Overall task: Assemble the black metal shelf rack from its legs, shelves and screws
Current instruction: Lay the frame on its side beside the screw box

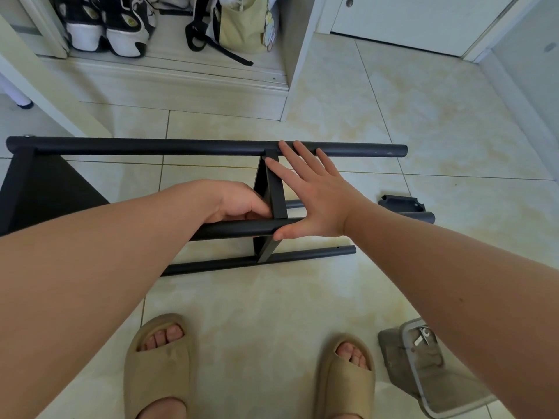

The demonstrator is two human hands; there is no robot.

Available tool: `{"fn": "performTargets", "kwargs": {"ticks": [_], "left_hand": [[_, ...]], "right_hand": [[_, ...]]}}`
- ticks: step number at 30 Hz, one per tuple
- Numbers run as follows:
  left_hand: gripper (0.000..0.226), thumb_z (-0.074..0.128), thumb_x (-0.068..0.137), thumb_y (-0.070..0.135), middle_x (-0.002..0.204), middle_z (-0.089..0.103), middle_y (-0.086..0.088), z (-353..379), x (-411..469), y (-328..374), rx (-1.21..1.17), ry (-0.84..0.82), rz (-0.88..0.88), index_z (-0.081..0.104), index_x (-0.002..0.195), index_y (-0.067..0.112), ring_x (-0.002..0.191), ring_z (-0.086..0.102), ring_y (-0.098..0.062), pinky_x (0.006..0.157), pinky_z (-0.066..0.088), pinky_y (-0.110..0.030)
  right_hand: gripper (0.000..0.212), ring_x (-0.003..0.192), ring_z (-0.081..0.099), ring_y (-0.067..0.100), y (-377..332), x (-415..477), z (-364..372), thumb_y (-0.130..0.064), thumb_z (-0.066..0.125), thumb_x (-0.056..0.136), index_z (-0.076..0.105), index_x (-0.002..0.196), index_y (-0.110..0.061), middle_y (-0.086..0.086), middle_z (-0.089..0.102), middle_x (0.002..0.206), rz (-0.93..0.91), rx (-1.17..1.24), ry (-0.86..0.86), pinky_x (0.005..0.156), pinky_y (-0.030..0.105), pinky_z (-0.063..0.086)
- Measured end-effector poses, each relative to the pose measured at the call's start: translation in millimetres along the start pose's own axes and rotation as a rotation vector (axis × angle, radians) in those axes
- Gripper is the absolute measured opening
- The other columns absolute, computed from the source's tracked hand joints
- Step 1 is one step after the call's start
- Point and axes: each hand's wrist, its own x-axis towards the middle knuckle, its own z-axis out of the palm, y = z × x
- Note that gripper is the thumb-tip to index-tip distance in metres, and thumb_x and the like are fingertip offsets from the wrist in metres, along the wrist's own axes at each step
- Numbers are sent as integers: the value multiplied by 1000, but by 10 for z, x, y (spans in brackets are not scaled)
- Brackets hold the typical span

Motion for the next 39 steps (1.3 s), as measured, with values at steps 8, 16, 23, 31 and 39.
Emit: {"fn": "performTargets", "kwargs": {"ticks": [8,16,23,31,39], "left_hand": [[14,61,90,7,75,74,-2,-10,16,-13,-42,-20,14,72,85,13,70,69,-16,71,50,-28],[22,62,94,22,89,73,-9,5,-4,22,-55,-46,-90,73,103,6,80,66,-21,86,53,-34],[21,62,94,11,110,75,-14,-5,4,96,-59,-28,-95,72,110,3,105,69,-25,103,50,-37],[13,61,92,5,98,76,-12,-5,20,55,-75,-12,-43,72,98,7,99,70,-25,98,52,-36],[15,58,90,-2,94,75,-13,-11,37,-1,-75,-9,41,69,97,6,90,70,-25,92,54,-37]], "right_hand": [[124,155,-14,29,-7,0,-4,-98,32,65,-3,162,-28,6,-14,169,-1,4,-2,125,51,-6],[124,155,-15,29,-16,-7,-22,-98,32,66,-3,162,-27,7,-15,169,2,-2,-14,125,51,-6],[125,155,-14,29,-20,-2,-25,-98,30,64,-3,162,-28,6,-15,169,6,-7,-16,125,50,-6],[125,155,-12,30,-18,-5,-20,-98,30,65,-1,163,-27,8,-13,169,3,-10,-4,125,51,-5],[124,155,-14,29,-23,-9,-26,-98,31,65,-2,162,-28,6,-14,169,4,5,-8,125,50,-6]]}}
